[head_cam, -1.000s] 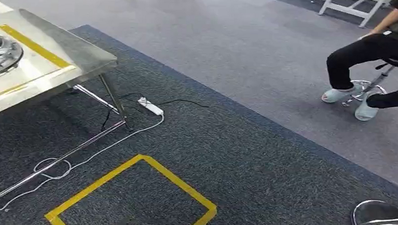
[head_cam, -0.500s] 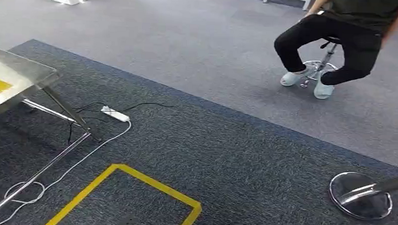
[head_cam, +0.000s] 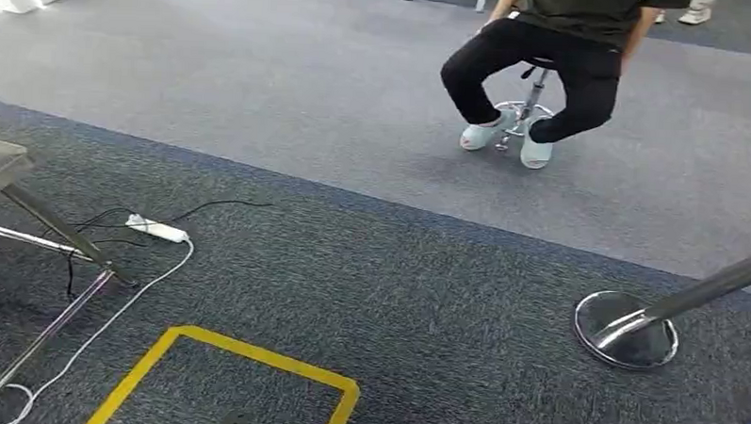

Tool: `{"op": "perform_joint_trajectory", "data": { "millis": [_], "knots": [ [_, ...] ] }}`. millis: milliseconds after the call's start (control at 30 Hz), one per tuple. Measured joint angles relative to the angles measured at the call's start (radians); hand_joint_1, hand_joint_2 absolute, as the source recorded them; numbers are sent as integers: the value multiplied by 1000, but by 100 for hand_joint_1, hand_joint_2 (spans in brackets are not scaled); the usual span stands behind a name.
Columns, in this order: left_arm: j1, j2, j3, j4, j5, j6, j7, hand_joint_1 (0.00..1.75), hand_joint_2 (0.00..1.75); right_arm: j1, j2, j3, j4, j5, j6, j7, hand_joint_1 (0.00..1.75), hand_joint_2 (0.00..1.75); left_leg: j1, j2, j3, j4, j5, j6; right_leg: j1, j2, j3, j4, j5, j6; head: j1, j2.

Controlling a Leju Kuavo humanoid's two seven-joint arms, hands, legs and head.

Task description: Take the parts from the cabinet and place them on the table.

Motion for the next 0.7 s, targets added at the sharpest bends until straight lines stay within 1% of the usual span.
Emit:
{"op": "perform_joint_trajectory", "data": {
  "millis": [33,67,100,133,167,200,233,267,300,333,367,400,433,467,500,533,567,600,633,667,700],
  "knots": [
    [-1,0,0,0,-1,0,0,0,175,1,0,0,0,-3,-1,-1,0,0,0,12,3,0,-3,-2,-1,-3,29,-50,35,1,2,0],
    [-2,0,0,0,-4,-1,0,0,175,3,0,0,0,-3,-2,-2,0,0,0,23,8,0,-6,-5,-2,-12,76,-131,77,0,2,0],
    [-2,0,0,0,-5,-2,0,0,175,2,0,0,0,-4,-3,-2,0,0,0,34,14,0,-10,-9,-2,-33,128,-222,113,-2,2,0],
    [-2,0,0,0,-10,-3,2,0,175,-1,1,0,0,-5,-4,-3,0,0,-4,44,20,0,-15,-15,3,-88,163,-288,114,-3,3,0],
    [-2,0,0,0,-11,-3,2,0,175,-5,3,0,0,-7,-5,-3,0,0,-11,53,18,5,-21,-22,7,-81,171,-296,113,-15,4,0],
    [-3,1,0,0,-13,-3,3,0,175,-6,5,0,0,-9,-6,-3,0,0,-12,58,21,2,-21,-25,8,-66,168,-295,114,-21,-1,0],
    [-5,0,-1,0,-19,-3,6,0,175,-4,5,0,0,-13,-6,-3,0,0,-11,68,26,-1,-20,-28,11,-58,165,-294,113,-26,-4,0],
    [-6,0,-3,0,-26,3,11,0,175,-1,5,0,0,-15,-7,-3,0,0,-9,79,29,-5,-20,-33,13,-46,161,-295,113,-33,-2,0],
    [-8,-1,-5,0,-31,13,11,0,175,-1,5,0,0,-16,-9,-1,0,0,-9,85,28,-3,-26,-41,8,-33,167,-302,118,-42,-2,0],
    [-9,-1,-6,0,-32,26,4,0,175,0,6,0,0,-19,-11,3,0,0,-5,41,23,19,-45,-47,4,-22,166,-305,121,-46,-7,0],
    [-8,-2,-6,0,-32,33,-1,0,175,0,6,-1,0,-23,-13,7,0,0,-3,5,-2,74,-82,-48,2,-14,166,-305,123,-51,-10,0],
    [-8,-1,-6,0,-32,37,-5,0,175,-1,6,-1,0,-26,-13,7,0,0,-3,-16,-44,165,-127,-49,2,-2,164,-305,123,-54,-12,0],
    [-7,0,-6,0,-32,40,-6,0,175,-2,6,-1,0,-29,-12,7,0,0,-3,-24,-87,247,-161,-50,2,11,164,-305,123,-55,-14,0],
    [-7,1,-5,0,-31,41,-7,0,175,-1,6,-1,0,-30,-12,8,0,0,-3,-28,-121,309,-175,-50,2,26,163,-305,123,-56,-15,0],
    [-11,2,-5,0,-31,41,-9,0,0,1,6,-1,0,-31,-12,8,0,0,-3,-31,-132,320,-164,-50,1,39,164,-305,123,-55,-16,0],
    [-13,2,-5,0,-31,41,-9,0,0,2,6,-1,0,-32,-12,10,0,0,-2,-33,-124,291,-128,-50,0,55,165,-305,124,-54,-15,0],
    [-13,2,-5,0,-32,43,-9,0,0,2,6,-2,0,-32,-12,10,0,0,0,-36,-97,225,-80,-50,-2,71,166,-305,125,-51,-15,0],
    [-12,2,-5,0,-35,51,-8,0,0,1,6,-2,0,-31,-11,10,0,0,4,-45,-60,145,-34,-51,-4,88,166,-304,127,-47,-16,0],
    [-9,2,-6,0,-44,60,-8,0,0,1,6,-2,0,-31,-10,10,0,0,15,-93,-27,70,-2,-59,-5,102,164,-303,128,-39,-17,0],
    [-8,0,-9,0,-51,69,-8,0,0,-1,6,-2,0,-30,-10,10,0,0,24,-137,-12,19,0,-62,3,114,153,-289,125,-31,-23,0],
    [-9,0,-13,0,-56,76,-8,0,0,-3,6,-2,0,-30,-10,10,0,0,22,-131,-19,25,-7,-51,-1,128,145,-291,128,-26,-19,0]
  ]
}}
